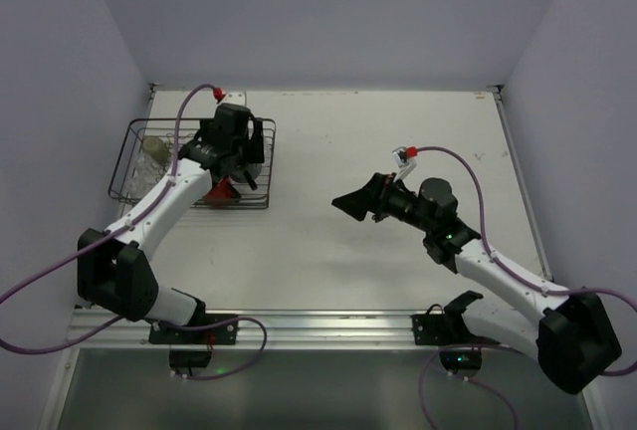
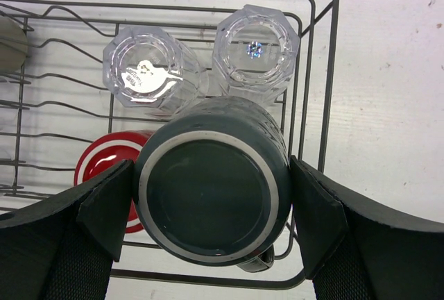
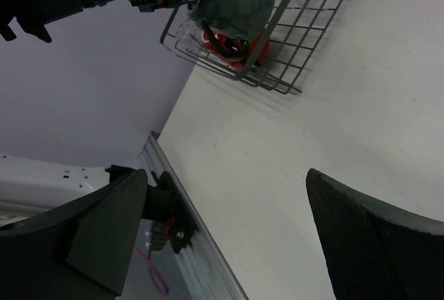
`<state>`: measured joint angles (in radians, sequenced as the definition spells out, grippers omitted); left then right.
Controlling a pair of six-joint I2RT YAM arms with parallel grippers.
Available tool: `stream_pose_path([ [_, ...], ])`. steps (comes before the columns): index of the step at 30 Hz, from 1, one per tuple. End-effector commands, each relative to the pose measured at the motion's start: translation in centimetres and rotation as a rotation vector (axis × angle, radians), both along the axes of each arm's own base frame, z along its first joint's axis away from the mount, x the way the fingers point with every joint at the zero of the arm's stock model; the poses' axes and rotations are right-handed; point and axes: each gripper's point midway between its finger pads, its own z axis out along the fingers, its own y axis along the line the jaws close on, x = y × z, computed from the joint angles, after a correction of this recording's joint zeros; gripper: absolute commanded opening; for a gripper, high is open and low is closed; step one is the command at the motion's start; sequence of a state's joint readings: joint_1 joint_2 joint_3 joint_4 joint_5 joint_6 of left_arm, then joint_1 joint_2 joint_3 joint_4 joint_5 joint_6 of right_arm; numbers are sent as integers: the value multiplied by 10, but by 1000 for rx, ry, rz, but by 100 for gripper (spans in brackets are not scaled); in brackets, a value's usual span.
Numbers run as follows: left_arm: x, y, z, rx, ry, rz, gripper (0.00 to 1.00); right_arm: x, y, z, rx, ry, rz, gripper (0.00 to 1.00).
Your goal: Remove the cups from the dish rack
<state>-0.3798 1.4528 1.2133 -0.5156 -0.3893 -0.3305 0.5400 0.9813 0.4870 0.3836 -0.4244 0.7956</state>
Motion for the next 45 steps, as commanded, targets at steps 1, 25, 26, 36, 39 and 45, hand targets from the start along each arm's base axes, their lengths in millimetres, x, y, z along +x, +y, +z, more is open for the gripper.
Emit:
stream_pose_path([
  [1, 4, 5, 46, -53, -142, 27, 8, 4, 24, 49, 162, -44, 66, 99],
  [25, -71, -71, 168, -560, -332, -359, 5, 20, 84, 85, 344, 14, 220, 93],
  [26, -74, -75, 169, -584, -338, -377, 5, 19, 85, 88, 349, 10, 224, 92],
  [36, -111, -110, 178, -822, -300, -554, 4, 2, 89, 124, 421, -66, 308, 87],
  [39, -114, -111, 178, -830, -297, -561, 4, -1, 87, 131, 433, -91, 316, 86],
  [45, -128, -125, 178, -932, -262, -637, 4, -2, 86, 141, 463, -138, 324, 78],
])
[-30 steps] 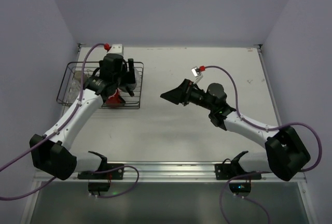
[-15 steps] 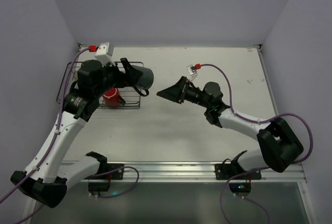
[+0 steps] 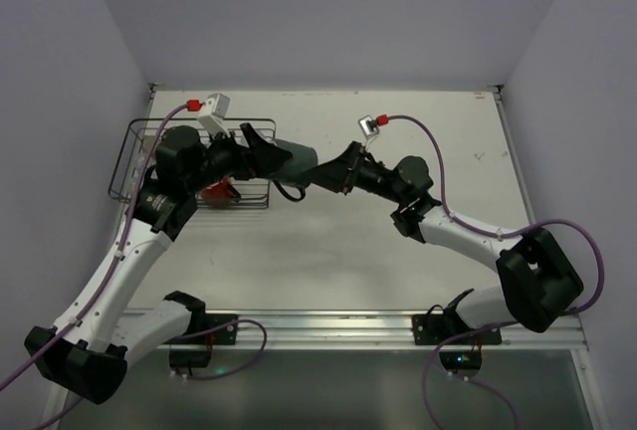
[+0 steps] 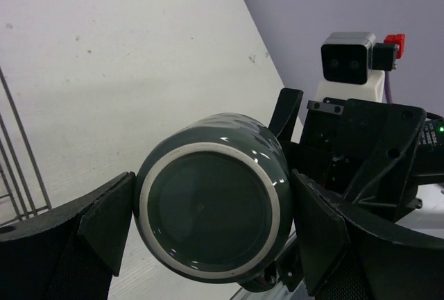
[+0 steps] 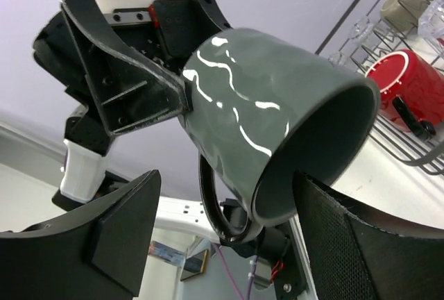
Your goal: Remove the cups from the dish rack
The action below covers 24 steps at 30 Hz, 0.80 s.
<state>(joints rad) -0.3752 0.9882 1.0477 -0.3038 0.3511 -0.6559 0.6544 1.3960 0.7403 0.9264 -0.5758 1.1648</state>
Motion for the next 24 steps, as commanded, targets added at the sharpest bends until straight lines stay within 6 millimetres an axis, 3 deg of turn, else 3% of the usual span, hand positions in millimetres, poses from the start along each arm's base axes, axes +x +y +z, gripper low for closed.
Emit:
stream_pose_path([
  [1, -25, -21, 38, -174, -59, -151, 5, -11, -4, 50, 131, -118, 31, 73],
  [3, -29, -25, 37, -202, -51, -184, 6, -15, -4, 56, 181, -141, 61, 67],
  [6, -29, -27, 34, -224, -45, -190, 10, -20, -8, 67, 282, -141, 91, 31],
  [9, -28, -27, 28, -222, -40, -182, 23, -20, -12, 69, 318, -129, 84, 13],
  [12, -29, -27, 26, -218, -50, -188, 49, -21, -16, 66, 316, -127, 67, 0],
  [13, -27, -24, 22, -188, -61, -175, 66, -21, -19, 60, 308, -125, 52, 0],
  [15, -17, -10, 28, -130, -102, -77, 77, -20, -24, 54, 294, -122, 32, 0],
  [16, -15, 0, 19, -49, -105, -36, 86, -19, -31, 50, 275, -128, 17, 0],
  [18, -5, 30, 31, 41, -172, 126, 92, -12, -33, 27, 187, -76, 0, 0],
  [19, -5, 45, 22, 125, -167, 180, 96, -6, -40, 24, 144, -116, -38, 0],
  [20, -8, 59, 27, 157, -196, 233, 98, 4, -40, -2, 41, -39, -56, 0],
  [21, -6, 76, 19, 212, -184, 316, 99, 11, -42, -13, -23, -23, -83, 0],
  [23, -8, 94, 9, 285, -187, 378, 100, 33, -47, -10, -184, -158, -188, 0],
  [24, -10, 103, 5, 306, -187, 414, 100, 51, -57, -46, -371, -48, -277, 0],
])
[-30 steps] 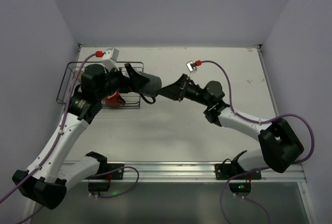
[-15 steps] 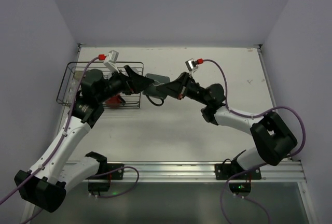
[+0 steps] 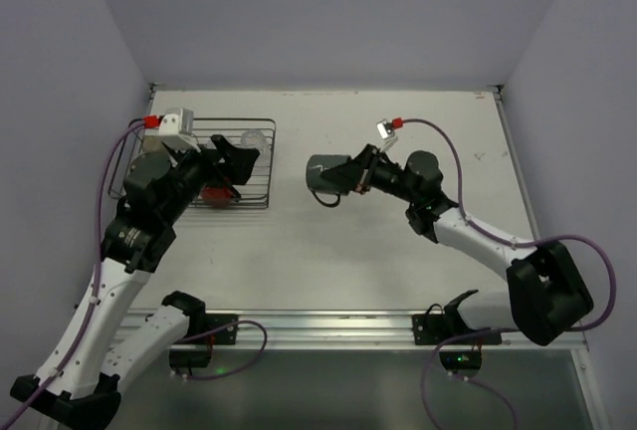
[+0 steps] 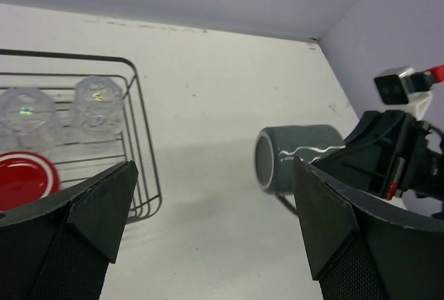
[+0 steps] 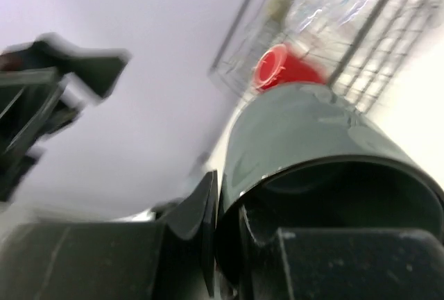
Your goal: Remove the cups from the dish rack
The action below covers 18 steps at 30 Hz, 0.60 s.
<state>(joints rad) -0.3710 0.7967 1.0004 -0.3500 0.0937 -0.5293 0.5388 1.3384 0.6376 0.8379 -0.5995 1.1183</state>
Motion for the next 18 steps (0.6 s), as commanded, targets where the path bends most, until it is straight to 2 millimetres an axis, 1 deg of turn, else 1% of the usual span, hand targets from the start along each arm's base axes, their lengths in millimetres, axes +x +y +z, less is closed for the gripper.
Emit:
stream_pose_path([
  [1, -1, 50, -33, 206, 32, 203, 100, 49, -24, 23, -385, -257, -217, 0],
  [2, -3, 52, -40, 217, 39, 210, 100, 57, -34, -12, -554, -161, -224, 0],
  [3, -2, 57, -49, 233, 53, 230, 100, 66, -40, -17, -643, -155, -240, 0],
  [4, -2, 59, -63, 257, 80, 238, 100, 90, -48, 13, -729, -264, -309, 0],
  [5, -2, 61, -67, 263, 85, 249, 100, 95, -56, -33, -901, -154, -259, 0],
  [6, -1, 64, -69, 268, 81, 263, 100, 105, -62, -38, -979, -145, -266, 0],
  [7, 0, 63, -72, 267, 81, 259, 100, 125, -69, -20, -1053, -204, -318, 0],
  [8, -1, 62, -77, 268, 82, 249, 100, 125, -75, -35, -1132, -168, -283, 0],
  [9, -1, 59, -77, 264, 77, 237, 100, 137, -78, -58, -1215, -140, -268, 0],
  [10, 1, 60, -78, 268, 71, 239, 100, 152, -83, -48, -1274, -183, -298, 0],
  [12, 2, 62, -83, 282, 76, 250, 100, 158, -94, -66, -1397, -151, -273, 0],
  [13, 3, 62, -84, 288, 71, 250, 100, 171, -93, -75, -1441, -149, -265, 0],
  [14, 4, 63, -87, 295, 75, 252, 100, 170, -95, -83, -1471, -125, -247, 0],
  [15, 4, 61, -93, 298, 85, 242, 100, 173, -93, -87, -1490, -143, -215, 0],
  [16, 4, 60, -95, 301, 89, 233, 100, 178, -89, -94, -1495, -143, -193, 0],
  [18, 4, 58, -101, 309, 103, 216, 100, 178, -81, -102, -1480, -139, -148, 0],
])
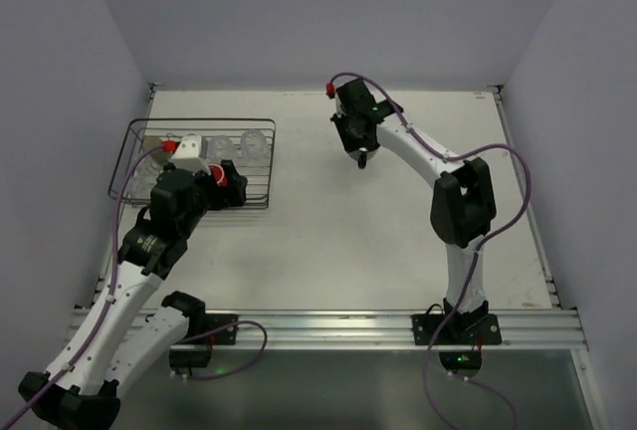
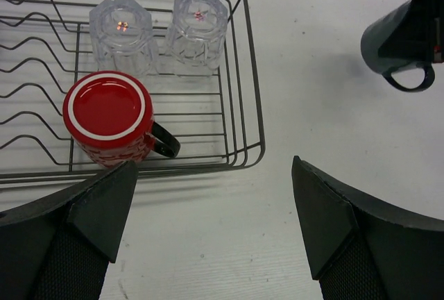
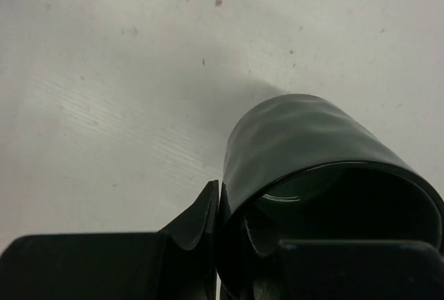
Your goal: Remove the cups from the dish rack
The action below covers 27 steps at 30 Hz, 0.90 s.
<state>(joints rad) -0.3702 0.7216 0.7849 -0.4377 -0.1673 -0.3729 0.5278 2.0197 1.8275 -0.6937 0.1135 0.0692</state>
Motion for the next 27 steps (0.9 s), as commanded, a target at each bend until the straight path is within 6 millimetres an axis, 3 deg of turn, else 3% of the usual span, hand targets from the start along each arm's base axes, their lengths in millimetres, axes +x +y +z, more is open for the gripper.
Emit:
stream_pose_path([
  [1, 7, 3, 1, 30, -30, 0, 100, -4, -10, 11, -113, 11, 78, 0],
  [8, 11, 11, -5, 27, -12, 14, 100, -10, 2, -28, -117, 91, 113, 0],
  [13, 15, 20, -14, 43, 22, 54, 100, -18, 8, -50, -81, 130, 133, 8],
  [21, 28, 50, -40, 92, 131, 180, 100, -27, 16, -57, -28, 153, 166, 18],
  [23, 31, 54, -44, 97, 149, 197, 100, -26, 15, -51, -26, 137, 155, 28],
  [24, 33, 55, -42, 97, 148, 210, 100, -26, 15, -47, -20, 126, 152, 39],
  [27, 38, 57, -40, 98, 156, 228, 100, -25, 16, -22, 17, 68, 149, 57],
])
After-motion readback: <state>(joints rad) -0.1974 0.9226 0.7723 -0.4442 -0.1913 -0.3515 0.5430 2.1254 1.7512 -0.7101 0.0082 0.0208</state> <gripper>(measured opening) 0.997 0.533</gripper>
